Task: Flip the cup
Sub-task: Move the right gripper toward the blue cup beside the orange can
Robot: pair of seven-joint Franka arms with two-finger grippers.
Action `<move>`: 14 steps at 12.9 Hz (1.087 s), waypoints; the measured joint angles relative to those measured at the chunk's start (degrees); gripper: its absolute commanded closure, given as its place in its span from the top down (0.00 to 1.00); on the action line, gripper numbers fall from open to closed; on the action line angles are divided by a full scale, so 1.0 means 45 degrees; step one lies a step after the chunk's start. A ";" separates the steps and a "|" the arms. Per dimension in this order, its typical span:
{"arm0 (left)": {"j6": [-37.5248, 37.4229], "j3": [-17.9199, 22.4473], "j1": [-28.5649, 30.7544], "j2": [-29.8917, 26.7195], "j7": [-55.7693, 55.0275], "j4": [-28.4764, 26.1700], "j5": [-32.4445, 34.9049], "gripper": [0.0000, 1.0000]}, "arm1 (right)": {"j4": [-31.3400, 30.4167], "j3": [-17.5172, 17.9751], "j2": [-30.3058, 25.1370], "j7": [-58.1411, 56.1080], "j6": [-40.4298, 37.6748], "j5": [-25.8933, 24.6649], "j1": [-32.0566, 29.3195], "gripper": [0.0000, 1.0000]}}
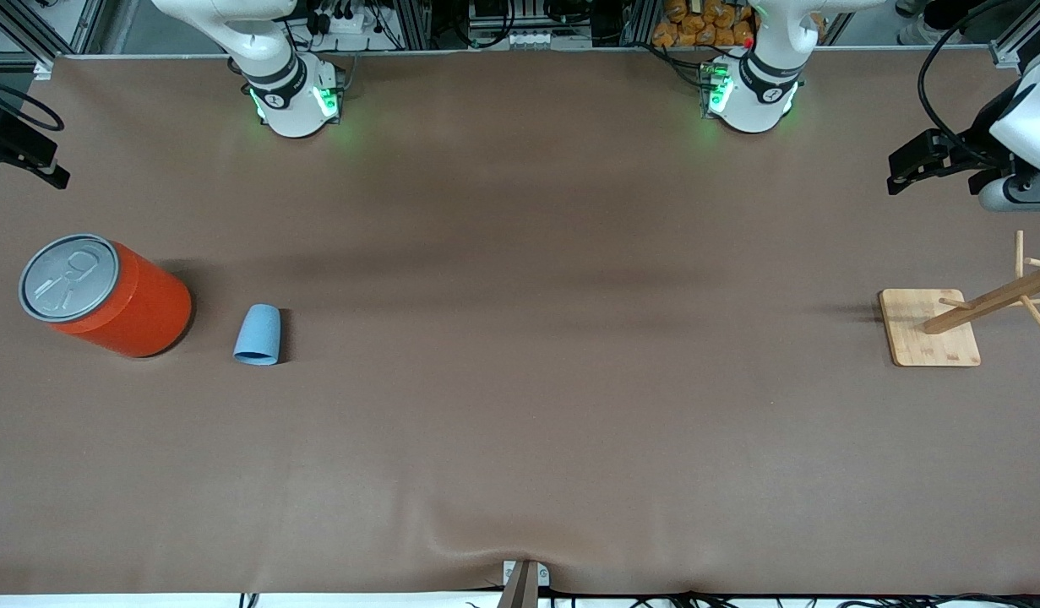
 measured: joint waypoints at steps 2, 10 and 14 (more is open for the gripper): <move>0.0000 -0.0096 -0.0040 0.0000 0.0000 0.0000 -0.0010 1.00 | 0.0000 0.0000 0.0000 0.0000 -0.0002 0.0000 0.0000 1.00; 0.0002 -0.0072 0.0006 -0.0004 0.0000 0.0000 -0.0011 1.00 | -0.0021 -0.0084 0.0444 0.0000 -0.0132 -0.0009 -0.0029 1.00; 0.0005 -0.0065 0.0003 -0.0009 0.0000 0.0005 -0.0011 1.00 | -0.0174 -0.0215 0.1961 0.0000 -0.0666 -0.0030 -0.0189 1.00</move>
